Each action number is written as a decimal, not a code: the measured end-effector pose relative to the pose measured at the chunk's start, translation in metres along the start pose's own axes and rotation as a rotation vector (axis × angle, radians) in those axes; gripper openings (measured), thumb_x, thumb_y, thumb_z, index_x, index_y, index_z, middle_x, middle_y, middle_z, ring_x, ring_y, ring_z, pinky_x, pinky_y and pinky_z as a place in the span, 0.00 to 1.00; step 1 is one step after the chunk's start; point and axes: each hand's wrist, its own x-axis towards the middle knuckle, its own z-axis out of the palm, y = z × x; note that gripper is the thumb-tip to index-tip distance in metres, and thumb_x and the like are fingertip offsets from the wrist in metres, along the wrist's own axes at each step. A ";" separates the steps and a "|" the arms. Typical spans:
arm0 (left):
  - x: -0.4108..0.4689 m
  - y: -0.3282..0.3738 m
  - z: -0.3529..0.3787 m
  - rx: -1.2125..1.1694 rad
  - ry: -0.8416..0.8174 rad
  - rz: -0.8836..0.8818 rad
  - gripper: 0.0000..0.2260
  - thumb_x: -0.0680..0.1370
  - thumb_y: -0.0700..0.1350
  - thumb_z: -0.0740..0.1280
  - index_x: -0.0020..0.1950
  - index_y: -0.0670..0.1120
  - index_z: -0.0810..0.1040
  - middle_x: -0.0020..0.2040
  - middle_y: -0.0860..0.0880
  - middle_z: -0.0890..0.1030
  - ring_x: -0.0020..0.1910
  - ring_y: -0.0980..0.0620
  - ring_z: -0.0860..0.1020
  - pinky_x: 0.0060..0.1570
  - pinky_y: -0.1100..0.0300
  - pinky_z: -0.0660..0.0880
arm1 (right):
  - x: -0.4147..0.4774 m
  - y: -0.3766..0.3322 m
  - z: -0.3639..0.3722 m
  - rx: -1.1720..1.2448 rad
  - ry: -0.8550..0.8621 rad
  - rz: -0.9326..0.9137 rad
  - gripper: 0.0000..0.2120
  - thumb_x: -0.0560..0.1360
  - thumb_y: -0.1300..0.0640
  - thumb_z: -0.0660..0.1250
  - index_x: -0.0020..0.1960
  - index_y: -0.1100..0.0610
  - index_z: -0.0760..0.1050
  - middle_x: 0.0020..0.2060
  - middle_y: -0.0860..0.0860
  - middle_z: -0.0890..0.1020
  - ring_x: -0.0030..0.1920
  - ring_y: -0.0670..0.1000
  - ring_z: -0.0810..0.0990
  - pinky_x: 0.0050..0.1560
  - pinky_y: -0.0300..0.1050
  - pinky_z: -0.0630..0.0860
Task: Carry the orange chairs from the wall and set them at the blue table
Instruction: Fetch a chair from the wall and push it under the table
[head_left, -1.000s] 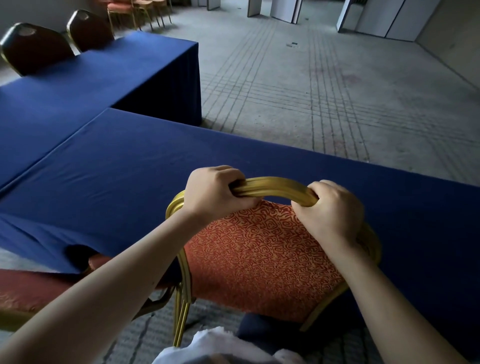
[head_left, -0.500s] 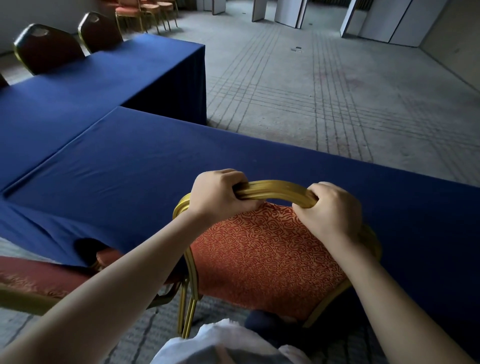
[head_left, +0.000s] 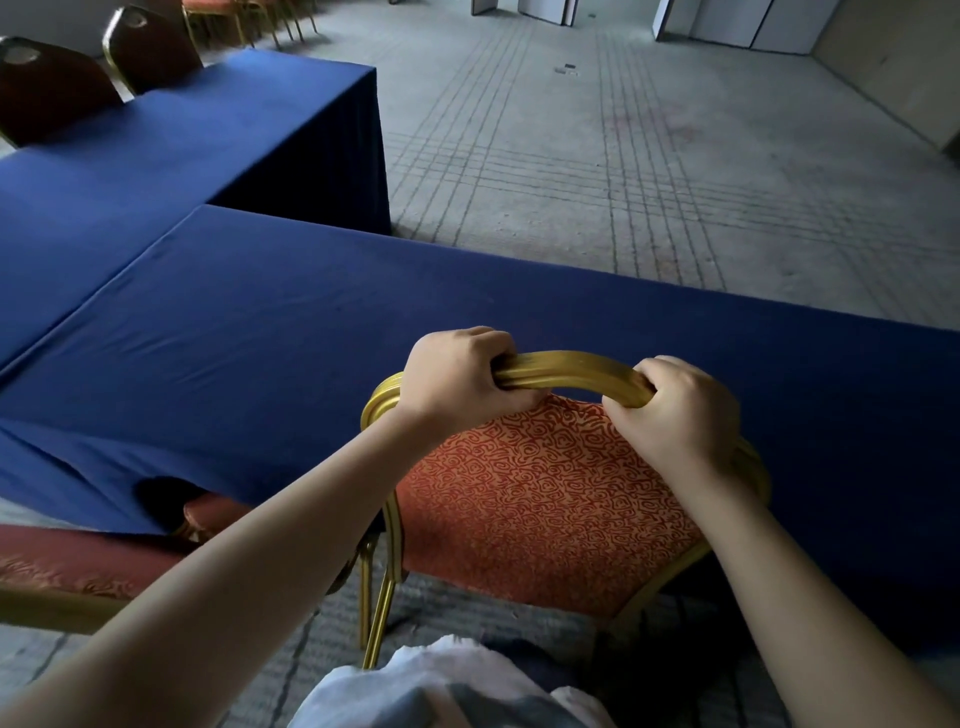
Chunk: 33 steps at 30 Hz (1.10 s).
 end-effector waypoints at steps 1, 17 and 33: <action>-0.001 0.000 -0.001 0.002 -0.011 -0.009 0.15 0.67 0.63 0.71 0.34 0.54 0.73 0.29 0.56 0.74 0.26 0.57 0.70 0.25 0.66 0.61 | 0.000 -0.001 0.001 0.001 -0.004 0.000 0.17 0.68 0.54 0.70 0.26 0.54 0.65 0.23 0.46 0.68 0.23 0.47 0.65 0.25 0.36 0.57; -0.091 0.040 -0.029 0.117 -0.240 -0.069 0.20 0.70 0.69 0.64 0.37 0.51 0.71 0.35 0.55 0.73 0.32 0.55 0.71 0.27 0.61 0.62 | -0.095 -0.023 -0.034 0.094 -0.027 -0.036 0.20 0.68 0.54 0.70 0.27 0.53 0.60 0.23 0.45 0.64 0.25 0.45 0.59 0.27 0.36 0.50; -0.275 0.088 -0.066 0.032 -0.653 -0.248 0.26 0.62 0.70 0.71 0.49 0.56 0.71 0.48 0.57 0.73 0.54 0.52 0.73 0.49 0.56 0.71 | -0.293 -0.067 -0.073 0.083 -0.160 -0.062 0.14 0.68 0.48 0.74 0.33 0.55 0.73 0.31 0.49 0.74 0.34 0.52 0.74 0.32 0.40 0.61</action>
